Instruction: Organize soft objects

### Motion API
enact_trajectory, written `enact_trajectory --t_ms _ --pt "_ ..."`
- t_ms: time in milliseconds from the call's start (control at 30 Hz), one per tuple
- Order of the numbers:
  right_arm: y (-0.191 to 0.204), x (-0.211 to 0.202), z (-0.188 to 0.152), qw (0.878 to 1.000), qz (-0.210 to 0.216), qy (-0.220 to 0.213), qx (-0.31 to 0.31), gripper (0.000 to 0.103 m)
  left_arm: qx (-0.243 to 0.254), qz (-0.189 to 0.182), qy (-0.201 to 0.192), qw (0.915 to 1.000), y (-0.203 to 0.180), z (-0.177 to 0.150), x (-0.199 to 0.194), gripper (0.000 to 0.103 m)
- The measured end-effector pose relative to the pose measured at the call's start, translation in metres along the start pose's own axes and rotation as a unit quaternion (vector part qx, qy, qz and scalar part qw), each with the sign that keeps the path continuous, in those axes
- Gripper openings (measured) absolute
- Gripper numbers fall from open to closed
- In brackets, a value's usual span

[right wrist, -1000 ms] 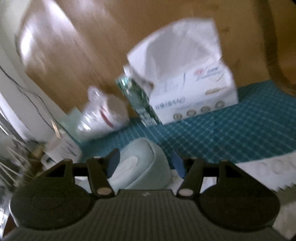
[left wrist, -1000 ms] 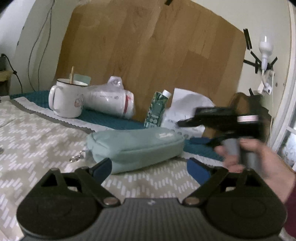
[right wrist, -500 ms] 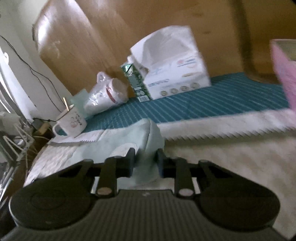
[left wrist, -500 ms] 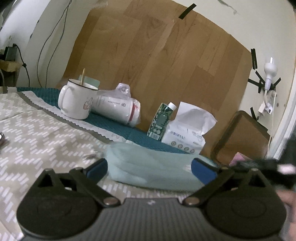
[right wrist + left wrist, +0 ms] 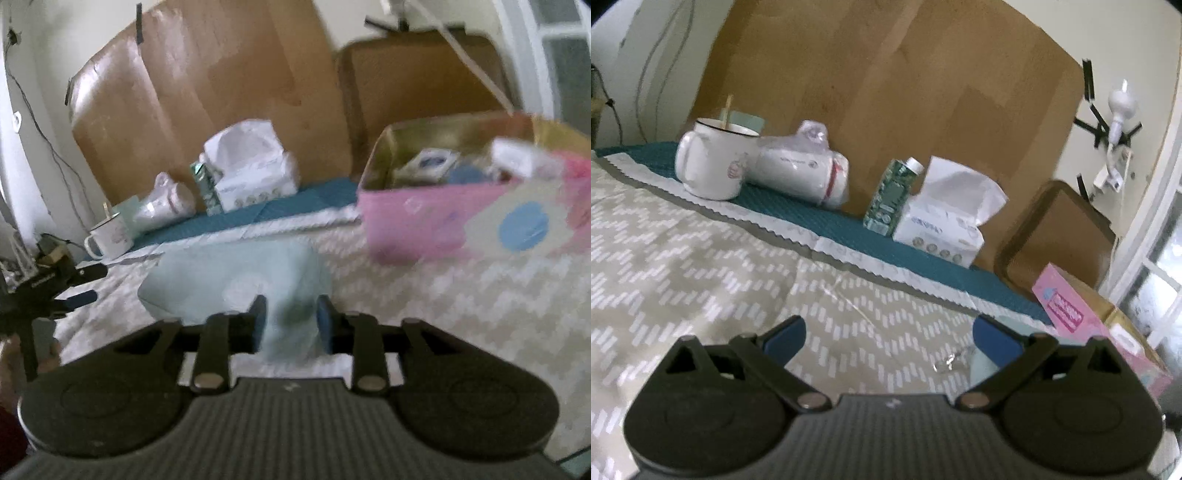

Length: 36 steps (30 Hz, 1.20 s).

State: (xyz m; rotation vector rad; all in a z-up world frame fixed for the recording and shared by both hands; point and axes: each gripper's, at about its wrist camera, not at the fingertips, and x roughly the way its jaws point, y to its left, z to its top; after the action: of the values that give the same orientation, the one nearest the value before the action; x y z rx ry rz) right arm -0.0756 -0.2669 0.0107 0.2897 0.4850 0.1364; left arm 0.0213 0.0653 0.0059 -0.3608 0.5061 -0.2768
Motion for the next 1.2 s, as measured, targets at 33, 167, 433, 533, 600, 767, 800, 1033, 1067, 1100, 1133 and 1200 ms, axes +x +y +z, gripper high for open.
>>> enact_trajectory --t_ms 33,167,433,533,600,767,800,1033,1067,1100,1133,1200 --pt "-0.001 -0.002 0.000 1.000 0.000 -0.007 -0.009 0.056 0.007 0.002 0.005 1.0000 -0.002 0.000 0.002 0.100" --pt "0.007 0.006 -0.003 0.999 0.016 -0.018 -0.041 0.065 0.042 0.013 0.019 0.9989 -0.017 -0.004 0.004 0.100" --pt "0.006 0.022 -0.016 0.997 0.002 0.001 -0.077 0.082 0.132 0.028 0.039 0.9900 -0.047 -0.015 0.009 0.102" --pt "0.003 0.025 -0.021 0.997 -0.005 0.009 -0.079 0.083 0.136 0.029 0.046 0.9892 -0.049 -0.015 0.011 0.102" --pt "0.000 0.027 -0.023 0.997 -0.002 0.018 -0.076 0.083 0.133 0.028 0.048 0.9895 -0.048 -0.015 0.011 0.102" --pt "0.000 0.036 -0.030 0.996 -0.005 0.030 -0.082 0.084 0.122 0.026 0.055 0.9907 -0.044 -0.013 0.013 0.102" --pt "0.001 0.037 -0.031 0.996 -0.005 0.030 -0.087 0.085 0.120 0.026 0.056 0.9909 -0.043 -0.013 0.014 0.102" --pt "0.002 0.037 -0.031 0.995 -0.006 0.030 -0.096 0.085 0.105 0.021 0.064 0.9922 -0.039 -0.011 0.016 0.102" --pt "0.002 0.037 -0.031 0.995 -0.006 0.030 -0.096 0.085 0.104 0.021 0.065 0.9923 -0.038 -0.011 0.017 0.102" --pt "0.003 0.038 -0.030 0.995 -0.005 0.030 -0.096 0.085 0.102 0.020 0.066 0.9924 -0.038 -0.011 0.017 0.102" --pt "0.004 0.038 -0.030 0.995 -0.005 0.031 -0.098 0.085 0.101 0.019 0.067 0.9924 -0.038 -0.010 0.017 0.102" --pt "0.006 0.040 -0.031 0.994 -0.007 0.033 -0.102 0.085 0.100 0.017 0.068 0.9925 -0.037 -0.010 0.018 0.102"
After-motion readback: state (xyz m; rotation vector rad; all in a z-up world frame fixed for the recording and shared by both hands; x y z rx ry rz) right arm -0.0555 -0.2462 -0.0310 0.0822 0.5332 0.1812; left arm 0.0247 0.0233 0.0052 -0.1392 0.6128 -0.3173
